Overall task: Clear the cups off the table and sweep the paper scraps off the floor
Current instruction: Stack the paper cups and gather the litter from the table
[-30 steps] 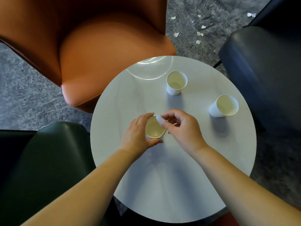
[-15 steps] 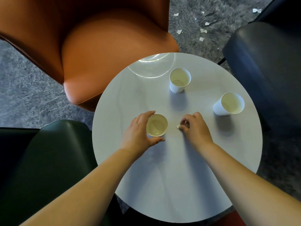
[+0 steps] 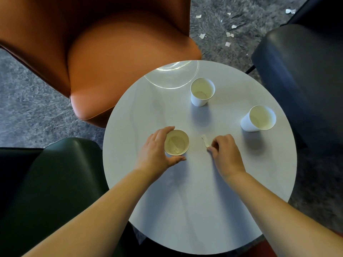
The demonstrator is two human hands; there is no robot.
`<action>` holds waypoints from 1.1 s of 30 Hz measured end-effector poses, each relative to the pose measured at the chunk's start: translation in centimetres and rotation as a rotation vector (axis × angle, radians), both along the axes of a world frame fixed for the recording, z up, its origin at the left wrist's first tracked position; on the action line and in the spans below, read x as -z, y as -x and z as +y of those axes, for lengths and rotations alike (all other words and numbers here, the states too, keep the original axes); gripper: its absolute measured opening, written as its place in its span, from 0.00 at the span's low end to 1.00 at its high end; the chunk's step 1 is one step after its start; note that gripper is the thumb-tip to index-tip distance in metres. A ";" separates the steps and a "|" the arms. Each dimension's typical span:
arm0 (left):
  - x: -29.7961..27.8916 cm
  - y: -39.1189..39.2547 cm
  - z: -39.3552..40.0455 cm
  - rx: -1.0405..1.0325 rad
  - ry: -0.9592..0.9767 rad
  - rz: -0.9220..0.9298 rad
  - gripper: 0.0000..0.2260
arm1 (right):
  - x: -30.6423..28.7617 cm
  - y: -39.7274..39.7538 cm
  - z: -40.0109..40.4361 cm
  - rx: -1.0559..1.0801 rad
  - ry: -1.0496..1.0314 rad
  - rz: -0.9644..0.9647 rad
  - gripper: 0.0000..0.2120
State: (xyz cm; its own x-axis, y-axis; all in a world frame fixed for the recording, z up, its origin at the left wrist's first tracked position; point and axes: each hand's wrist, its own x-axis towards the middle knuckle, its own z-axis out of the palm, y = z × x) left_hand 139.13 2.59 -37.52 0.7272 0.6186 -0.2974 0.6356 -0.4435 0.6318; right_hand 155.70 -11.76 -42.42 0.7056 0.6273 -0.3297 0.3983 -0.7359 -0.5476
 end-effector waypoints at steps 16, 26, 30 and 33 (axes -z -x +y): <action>0.0 0.1 0.1 0.006 -0.016 0.018 0.40 | 0.3 -0.9 2.9 0.048 -0.028 0.031 0.05; -0.1 -1.1 -0.6 0.017 -0.009 0.027 0.41 | -7.0 1.9 3.3 0.136 -0.447 0.225 0.05; -0.4 -2.0 -0.7 0.013 -0.004 0.015 0.40 | -7.3 1.9 3.0 0.061 -0.413 0.152 0.03; -0.7 -2.4 -0.5 0.013 0.003 0.007 0.40 | -7.2 -0.3 1.3 0.177 -0.433 -0.195 0.09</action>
